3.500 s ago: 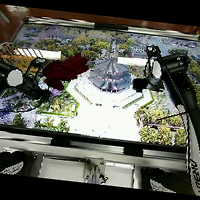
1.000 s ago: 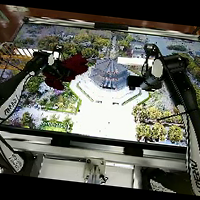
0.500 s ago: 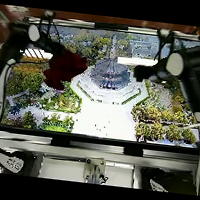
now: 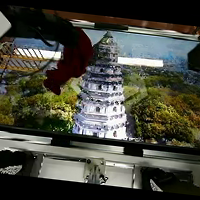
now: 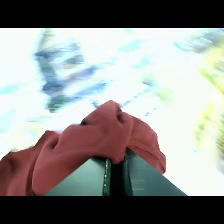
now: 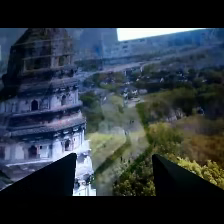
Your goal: Fold the shirts.
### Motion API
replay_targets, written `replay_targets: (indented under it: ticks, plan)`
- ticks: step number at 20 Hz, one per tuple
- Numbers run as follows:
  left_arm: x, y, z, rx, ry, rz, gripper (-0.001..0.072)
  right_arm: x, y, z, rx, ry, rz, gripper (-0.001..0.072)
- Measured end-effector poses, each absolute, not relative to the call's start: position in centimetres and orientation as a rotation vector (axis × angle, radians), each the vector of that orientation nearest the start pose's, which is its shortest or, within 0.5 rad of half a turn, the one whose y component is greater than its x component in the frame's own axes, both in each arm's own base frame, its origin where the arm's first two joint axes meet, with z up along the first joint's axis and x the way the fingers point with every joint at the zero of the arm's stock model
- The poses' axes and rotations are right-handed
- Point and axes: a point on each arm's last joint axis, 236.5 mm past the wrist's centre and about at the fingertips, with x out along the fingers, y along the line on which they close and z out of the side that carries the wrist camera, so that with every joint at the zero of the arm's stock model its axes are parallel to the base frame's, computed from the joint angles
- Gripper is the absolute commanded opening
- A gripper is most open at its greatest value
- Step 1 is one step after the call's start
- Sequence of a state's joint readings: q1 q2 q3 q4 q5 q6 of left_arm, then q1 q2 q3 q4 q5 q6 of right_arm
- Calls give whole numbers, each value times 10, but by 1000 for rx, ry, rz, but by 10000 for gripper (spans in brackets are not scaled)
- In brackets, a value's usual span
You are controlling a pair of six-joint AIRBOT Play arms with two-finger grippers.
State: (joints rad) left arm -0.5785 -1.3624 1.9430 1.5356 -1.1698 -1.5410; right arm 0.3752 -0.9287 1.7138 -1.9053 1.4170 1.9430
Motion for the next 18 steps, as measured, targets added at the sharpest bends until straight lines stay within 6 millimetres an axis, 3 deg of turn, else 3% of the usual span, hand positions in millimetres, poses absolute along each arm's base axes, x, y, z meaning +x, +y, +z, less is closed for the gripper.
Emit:
replay_targets:
  ticks: [4,5,6,7,9,11,12,15,18]
  plan:
    - [347,-356,244,227,658,-779,48,294,13,339,86,605,-151,584]
    - [334,-377,227,234,683,-814,197,290,6,340,81,606,-176,584]
    - [323,-393,210,240,707,-841,538,286,-1,339,75,612,-201,585]
    - [314,-407,195,243,731,-864,684,284,-6,340,71,612,-221,584]
    - [307,-415,165,282,788,-860,674,281,-13,339,64,619,-248,584]
    - [321,-394,143,341,842,-786,672,279,-17,337,53,631,-270,584]
    - [336,-372,133,366,877,-721,672,279,-18,333,45,646,-278,584]
    - [384,-280,109,356,1022,-498,672,284,-16,311,0,732,-290,585]
    - [404,-181,76,223,1199,-309,673,291,-2,259,-50,891,-256,585]
